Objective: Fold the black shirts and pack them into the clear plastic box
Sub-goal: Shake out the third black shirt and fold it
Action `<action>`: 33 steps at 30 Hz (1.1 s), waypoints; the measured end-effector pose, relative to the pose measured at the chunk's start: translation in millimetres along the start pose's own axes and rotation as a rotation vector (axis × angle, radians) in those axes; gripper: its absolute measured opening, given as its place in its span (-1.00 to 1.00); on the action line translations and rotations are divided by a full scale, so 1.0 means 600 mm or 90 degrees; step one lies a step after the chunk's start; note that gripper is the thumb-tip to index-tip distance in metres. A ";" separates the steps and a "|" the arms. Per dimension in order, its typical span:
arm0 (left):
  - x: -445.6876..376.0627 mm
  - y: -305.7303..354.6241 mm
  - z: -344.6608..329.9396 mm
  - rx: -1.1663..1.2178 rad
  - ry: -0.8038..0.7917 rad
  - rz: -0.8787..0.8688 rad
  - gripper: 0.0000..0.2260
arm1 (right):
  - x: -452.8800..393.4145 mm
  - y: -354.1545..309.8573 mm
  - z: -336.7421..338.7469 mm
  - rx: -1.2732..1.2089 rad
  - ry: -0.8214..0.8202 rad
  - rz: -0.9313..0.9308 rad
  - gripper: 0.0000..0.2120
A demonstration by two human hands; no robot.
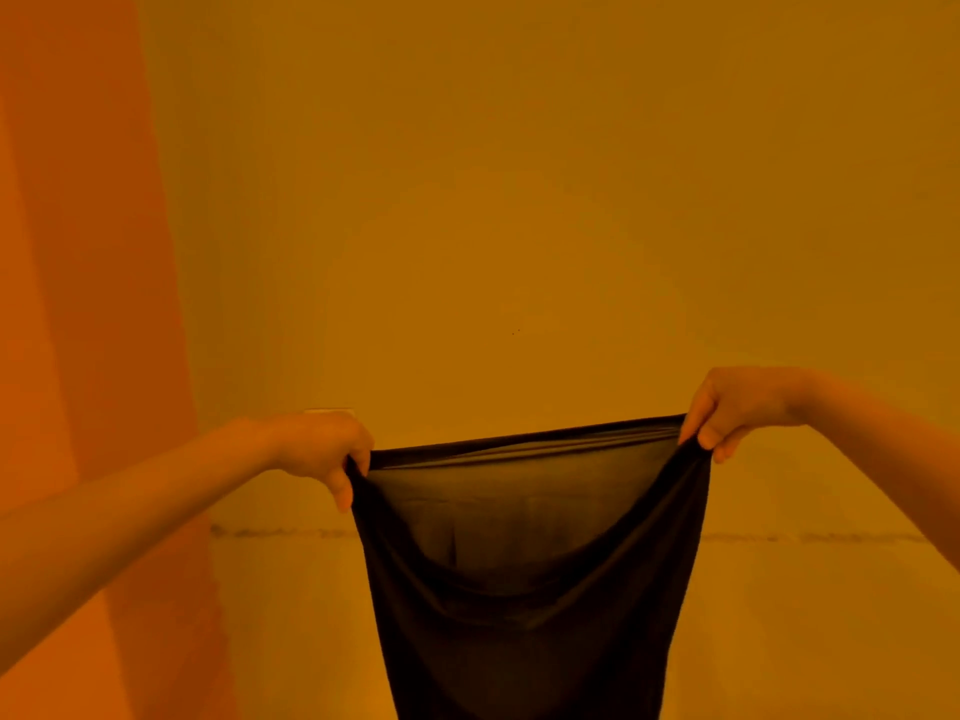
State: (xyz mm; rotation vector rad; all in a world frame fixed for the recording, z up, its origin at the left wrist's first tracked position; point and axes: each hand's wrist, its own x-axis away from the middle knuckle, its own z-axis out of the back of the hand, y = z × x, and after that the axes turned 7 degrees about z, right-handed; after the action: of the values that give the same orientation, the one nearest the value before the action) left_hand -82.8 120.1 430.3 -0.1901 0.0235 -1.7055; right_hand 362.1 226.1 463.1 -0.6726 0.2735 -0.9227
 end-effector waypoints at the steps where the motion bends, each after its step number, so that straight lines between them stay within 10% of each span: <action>1: 0.003 -0.004 0.002 0.034 0.009 -0.002 -0.71 | -0.001 0.000 0.001 0.003 0.014 -0.007 -0.77; 11: 0.046 -0.056 -0.001 0.406 0.071 0.009 -0.80 | 0.025 0.025 0.028 -0.081 0.041 0.034 -0.81; 17: 0.037 -0.047 0.012 0.999 0.272 -0.078 -0.75 | 0.020 0.064 0.038 -0.473 0.146 0.292 -0.63; 21: 0.033 -0.013 0.043 1.187 0.302 -0.184 -0.61 | 0.001 0.058 0.039 -0.742 -0.036 0.465 -0.90; 27: 0.032 0.026 0.080 0.999 0.357 -0.097 -0.69 | 0.040 0.031 0.042 -0.137 0.073 0.164 -0.42; 33: 0.034 0.035 0.105 0.783 0.300 -0.040 -0.78 | 0.033 0.017 0.011 0.109 0.132 0.125 -0.87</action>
State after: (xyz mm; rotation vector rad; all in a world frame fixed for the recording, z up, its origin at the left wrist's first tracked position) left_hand -56.0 103.1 492.0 1.1210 -0.6677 -1.5155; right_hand 383.6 217.1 462.9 -0.3850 0.4315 -0.8161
